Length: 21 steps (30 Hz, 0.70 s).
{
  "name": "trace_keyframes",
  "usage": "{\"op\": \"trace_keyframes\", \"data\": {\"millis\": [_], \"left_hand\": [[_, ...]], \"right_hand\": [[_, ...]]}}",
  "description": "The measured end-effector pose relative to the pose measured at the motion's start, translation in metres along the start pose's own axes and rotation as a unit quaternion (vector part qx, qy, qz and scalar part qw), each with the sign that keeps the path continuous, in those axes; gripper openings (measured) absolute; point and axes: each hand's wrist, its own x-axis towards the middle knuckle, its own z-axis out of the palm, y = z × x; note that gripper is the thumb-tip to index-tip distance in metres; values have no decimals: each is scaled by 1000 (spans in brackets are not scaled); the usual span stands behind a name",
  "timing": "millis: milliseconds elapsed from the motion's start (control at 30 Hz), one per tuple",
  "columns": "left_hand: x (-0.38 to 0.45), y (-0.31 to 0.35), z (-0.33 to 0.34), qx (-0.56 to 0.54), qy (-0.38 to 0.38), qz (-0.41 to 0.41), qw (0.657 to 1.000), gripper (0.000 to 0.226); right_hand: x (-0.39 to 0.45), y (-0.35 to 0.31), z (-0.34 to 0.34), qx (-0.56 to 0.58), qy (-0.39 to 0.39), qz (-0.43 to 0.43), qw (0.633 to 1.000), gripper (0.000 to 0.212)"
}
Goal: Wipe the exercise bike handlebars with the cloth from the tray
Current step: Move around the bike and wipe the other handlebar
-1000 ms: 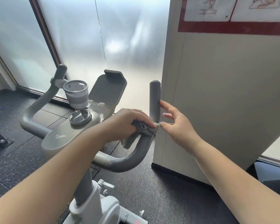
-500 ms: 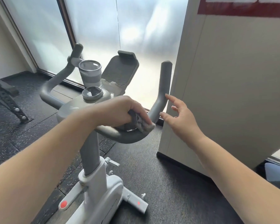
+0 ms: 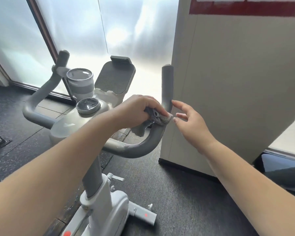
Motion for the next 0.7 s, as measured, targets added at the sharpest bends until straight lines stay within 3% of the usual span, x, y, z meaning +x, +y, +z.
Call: {"op": "trace_keyframes", "data": {"millis": [300,700], "left_hand": [[-34,-8,-11,-30,-157,39,986,61],[-49,-36,-31,-33,-269,87,959,60]], "right_hand": [[-22,-10,29,-43,54,34,997,47],[-56,-24,67,-70,150,67,984,49]]}}
